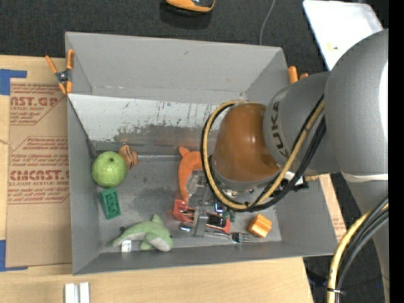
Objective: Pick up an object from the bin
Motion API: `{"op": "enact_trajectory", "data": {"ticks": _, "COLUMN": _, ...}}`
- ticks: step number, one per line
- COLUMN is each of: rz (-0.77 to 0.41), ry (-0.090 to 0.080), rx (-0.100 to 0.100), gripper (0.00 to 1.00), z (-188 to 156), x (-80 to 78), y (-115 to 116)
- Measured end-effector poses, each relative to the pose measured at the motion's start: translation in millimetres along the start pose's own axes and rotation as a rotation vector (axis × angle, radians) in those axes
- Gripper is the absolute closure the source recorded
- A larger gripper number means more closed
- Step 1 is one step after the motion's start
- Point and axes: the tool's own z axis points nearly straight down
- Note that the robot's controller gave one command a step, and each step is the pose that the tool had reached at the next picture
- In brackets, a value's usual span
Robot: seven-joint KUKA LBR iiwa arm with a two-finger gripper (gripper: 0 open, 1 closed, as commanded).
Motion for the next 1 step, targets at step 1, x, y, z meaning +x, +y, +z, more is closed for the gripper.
{"op": "enact_trajectory", "data": {"ticks": 1, "rz": -0.718, "ry": -0.014, "rx": 0.001, "gripper": 1.0, "z": 24.1, "x": 23.2, "y": 11.2}}
